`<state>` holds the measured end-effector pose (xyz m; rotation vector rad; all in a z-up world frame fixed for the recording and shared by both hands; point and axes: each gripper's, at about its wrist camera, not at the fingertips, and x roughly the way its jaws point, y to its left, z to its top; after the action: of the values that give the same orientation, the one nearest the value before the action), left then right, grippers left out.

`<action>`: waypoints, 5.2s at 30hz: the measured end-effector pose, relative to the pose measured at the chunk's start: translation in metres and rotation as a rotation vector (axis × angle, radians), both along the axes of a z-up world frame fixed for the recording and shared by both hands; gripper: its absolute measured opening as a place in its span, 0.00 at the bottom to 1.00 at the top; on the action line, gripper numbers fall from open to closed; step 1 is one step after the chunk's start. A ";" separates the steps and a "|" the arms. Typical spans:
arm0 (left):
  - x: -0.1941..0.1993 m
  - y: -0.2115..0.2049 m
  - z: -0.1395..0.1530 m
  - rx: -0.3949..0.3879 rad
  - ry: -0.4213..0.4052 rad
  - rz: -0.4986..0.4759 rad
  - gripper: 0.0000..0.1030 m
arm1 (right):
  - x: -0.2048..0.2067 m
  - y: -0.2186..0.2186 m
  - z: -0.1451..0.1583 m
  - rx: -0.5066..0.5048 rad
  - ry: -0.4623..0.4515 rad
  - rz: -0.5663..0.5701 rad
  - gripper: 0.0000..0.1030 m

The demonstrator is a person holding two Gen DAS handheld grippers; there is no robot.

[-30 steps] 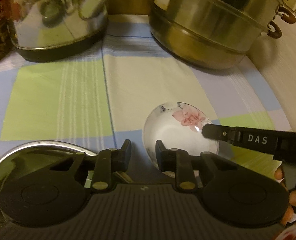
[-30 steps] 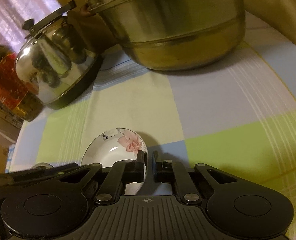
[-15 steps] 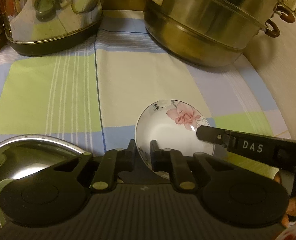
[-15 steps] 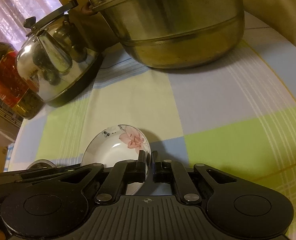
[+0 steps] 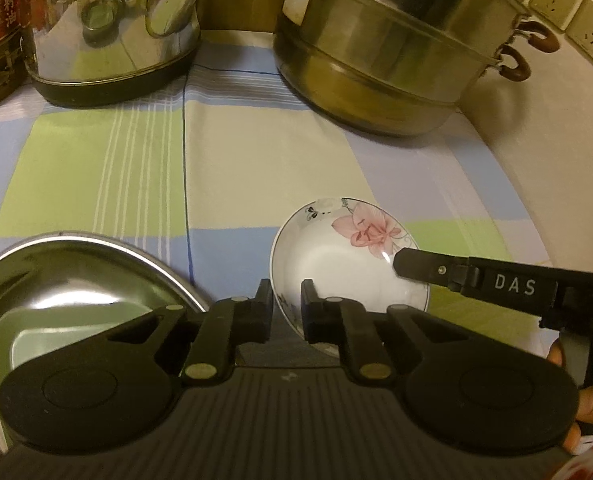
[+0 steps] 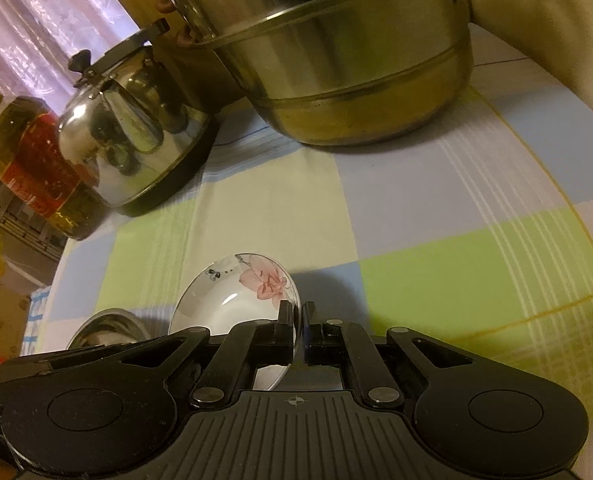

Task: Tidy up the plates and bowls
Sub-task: 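Carry the floral dish with the right tool and lower it onto the green tray, then open the right tool and pull it back from the stack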

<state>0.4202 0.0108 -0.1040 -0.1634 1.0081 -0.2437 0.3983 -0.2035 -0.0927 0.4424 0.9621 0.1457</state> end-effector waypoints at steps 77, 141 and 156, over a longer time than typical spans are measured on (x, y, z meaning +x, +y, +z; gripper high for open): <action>-0.099 0.153 0.000 0.014 0.062 0.257 0.12 | -0.041 0.160 -0.017 0.004 0.125 0.269 0.05; -0.320 0.072 0.100 0.150 -0.179 0.253 0.54 | -0.251 0.030 0.073 0.009 -0.029 0.153 0.51; -0.392 0.019 0.098 0.131 -0.151 0.196 0.54 | -0.343 0.009 0.079 -0.014 0.003 0.151 0.51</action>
<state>0.0282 0.0296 -0.0060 -0.1218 0.8487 -0.0109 0.0558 -0.1947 -0.0137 0.3570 0.9989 0.2747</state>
